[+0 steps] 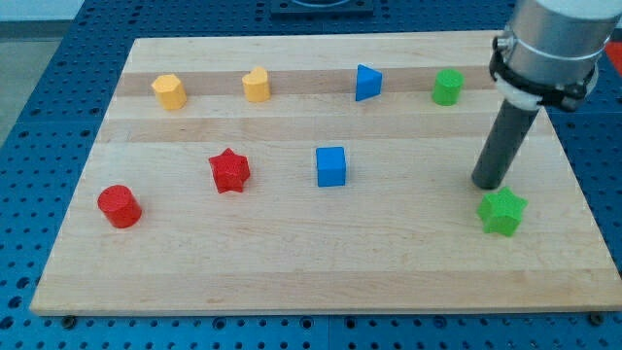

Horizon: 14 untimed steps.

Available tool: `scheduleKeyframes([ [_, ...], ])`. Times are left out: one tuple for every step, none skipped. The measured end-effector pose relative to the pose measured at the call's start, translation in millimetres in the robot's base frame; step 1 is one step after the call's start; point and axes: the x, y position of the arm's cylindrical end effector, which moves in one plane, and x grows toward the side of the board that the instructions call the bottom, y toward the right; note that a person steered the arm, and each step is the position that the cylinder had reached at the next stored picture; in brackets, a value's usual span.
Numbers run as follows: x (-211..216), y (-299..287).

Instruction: Move the green circle to the left of the green star

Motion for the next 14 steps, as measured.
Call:
scheduleKeyframes([
  [35.8, 0.0],
  [12.9, 0.0],
  [-63.0, 6.7],
  [-142.1, 9.6],
  [-201.8, 5.8],
  [-213.3, -16.7],
  [-224.5, -26.7],
  [-195.0, -62.7],
  [-133.3, -66.2],
  [-144.5, -66.2],
  [-157.0, -66.2],
  [-89.6, -66.2],
  [-25.4, -66.0],
  [-42.0, -66.0],
])
